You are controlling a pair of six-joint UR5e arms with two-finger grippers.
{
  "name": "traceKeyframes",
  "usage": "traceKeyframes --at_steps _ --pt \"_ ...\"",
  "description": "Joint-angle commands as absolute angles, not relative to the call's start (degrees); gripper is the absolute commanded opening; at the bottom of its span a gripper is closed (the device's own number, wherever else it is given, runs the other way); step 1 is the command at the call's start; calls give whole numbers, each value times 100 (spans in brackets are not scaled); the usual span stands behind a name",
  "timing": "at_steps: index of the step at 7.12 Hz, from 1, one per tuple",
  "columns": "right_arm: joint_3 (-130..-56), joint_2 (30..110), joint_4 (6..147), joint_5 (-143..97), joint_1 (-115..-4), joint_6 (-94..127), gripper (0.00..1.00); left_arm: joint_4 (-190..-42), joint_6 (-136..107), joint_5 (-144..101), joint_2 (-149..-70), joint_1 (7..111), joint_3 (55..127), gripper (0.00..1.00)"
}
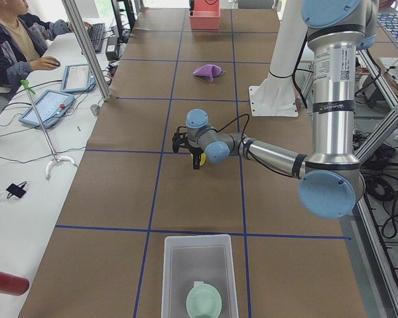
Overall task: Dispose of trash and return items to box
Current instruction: 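Grasp the yellow cup with the left gripper and lift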
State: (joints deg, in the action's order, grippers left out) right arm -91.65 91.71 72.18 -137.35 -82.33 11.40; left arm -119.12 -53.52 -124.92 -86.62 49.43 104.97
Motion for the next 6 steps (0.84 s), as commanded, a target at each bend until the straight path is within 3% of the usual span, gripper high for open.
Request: traceKeyframes --at_steps 1,2,6 --pt "-9150 9176 7225 -13720 -8227 1151 100 -11927 -5492 -12489 -8780 4843 10459 11" --pt "-9158 9158 7225 -13728 -8218 1343 100 -11927 -5493 -12498 -8789 4843 10502 0" --pt "-9158 9132 7216 -13720 -8139 1494 100 -11901 -5301 -13003 -8719 5026 10625 0"
